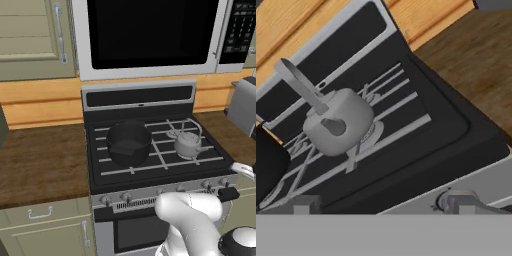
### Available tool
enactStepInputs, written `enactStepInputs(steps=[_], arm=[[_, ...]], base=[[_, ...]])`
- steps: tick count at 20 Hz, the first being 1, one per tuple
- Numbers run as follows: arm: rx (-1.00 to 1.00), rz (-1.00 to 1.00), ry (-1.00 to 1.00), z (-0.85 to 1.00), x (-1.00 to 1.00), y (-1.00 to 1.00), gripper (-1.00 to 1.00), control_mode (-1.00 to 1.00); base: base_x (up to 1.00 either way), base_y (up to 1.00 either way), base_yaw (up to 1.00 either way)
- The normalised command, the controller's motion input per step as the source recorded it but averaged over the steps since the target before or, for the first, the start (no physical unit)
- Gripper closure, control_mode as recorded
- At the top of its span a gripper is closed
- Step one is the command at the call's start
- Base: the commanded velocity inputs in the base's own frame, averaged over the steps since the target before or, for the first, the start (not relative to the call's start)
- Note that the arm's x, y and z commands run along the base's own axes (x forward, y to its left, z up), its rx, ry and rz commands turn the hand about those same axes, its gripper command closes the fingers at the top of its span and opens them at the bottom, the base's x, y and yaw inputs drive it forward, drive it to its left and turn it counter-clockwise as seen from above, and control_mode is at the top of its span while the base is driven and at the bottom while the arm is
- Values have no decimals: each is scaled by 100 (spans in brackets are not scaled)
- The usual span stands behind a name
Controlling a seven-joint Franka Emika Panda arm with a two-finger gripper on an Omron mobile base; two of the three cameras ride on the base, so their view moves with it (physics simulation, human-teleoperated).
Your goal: Pick the kettle from the counter and place it on a stove burner. Then turn the burner on.
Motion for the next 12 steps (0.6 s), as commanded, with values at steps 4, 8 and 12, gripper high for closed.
enactStepInputs(steps=[4,8,12], arm=[[-19,-5,3,10,13,0,-100,-100],[-19,0,0,4,0,-23,-100,-100],[-9,6,-1,-2,-1,-29,-100,-100]], base=[[0,0,0],[0,0,0],[0,0,0]])
